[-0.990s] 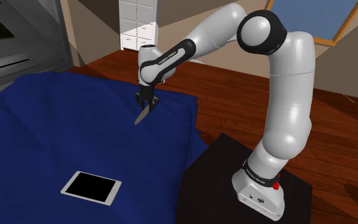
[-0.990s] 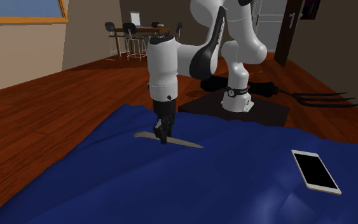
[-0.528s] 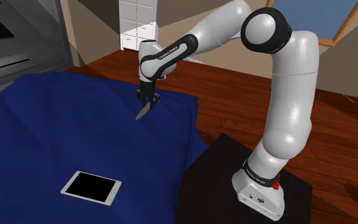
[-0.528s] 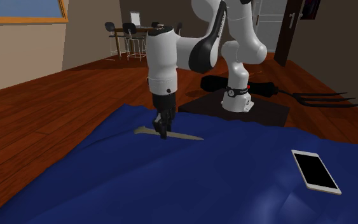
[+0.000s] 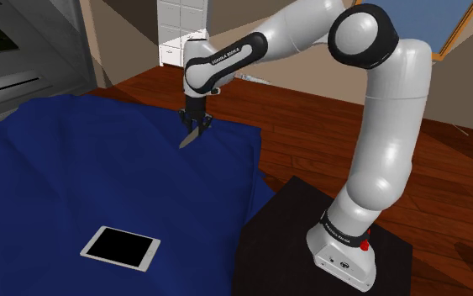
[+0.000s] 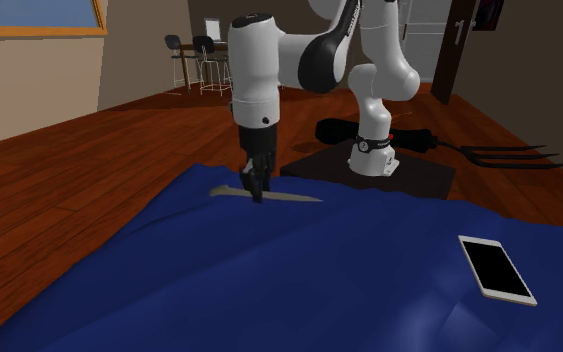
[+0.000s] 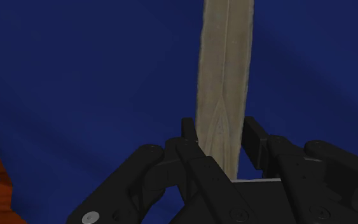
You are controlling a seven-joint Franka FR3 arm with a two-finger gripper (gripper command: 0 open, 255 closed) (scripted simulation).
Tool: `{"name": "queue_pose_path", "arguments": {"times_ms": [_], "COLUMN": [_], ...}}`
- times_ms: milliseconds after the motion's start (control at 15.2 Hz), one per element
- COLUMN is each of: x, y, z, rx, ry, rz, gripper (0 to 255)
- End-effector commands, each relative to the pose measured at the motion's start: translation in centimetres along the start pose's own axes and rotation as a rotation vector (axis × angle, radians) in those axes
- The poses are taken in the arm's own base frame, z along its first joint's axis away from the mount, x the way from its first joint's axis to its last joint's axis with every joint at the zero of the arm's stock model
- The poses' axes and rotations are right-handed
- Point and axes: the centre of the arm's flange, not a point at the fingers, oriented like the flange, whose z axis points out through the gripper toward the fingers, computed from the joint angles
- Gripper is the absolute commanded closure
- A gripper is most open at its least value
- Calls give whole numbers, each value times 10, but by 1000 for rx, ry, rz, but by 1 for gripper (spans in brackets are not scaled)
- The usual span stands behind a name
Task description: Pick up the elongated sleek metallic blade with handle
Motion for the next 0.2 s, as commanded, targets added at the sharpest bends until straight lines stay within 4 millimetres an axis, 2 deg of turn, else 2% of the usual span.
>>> {"name": "queue_pose_path", "arguments": {"times_ms": [0, 132], "x": [0, 0], "y": [1, 1], "z": [-11, -12], "rx": [0, 0], "ry": [0, 0], "rz": [0, 0], "gripper": [255, 255]}}
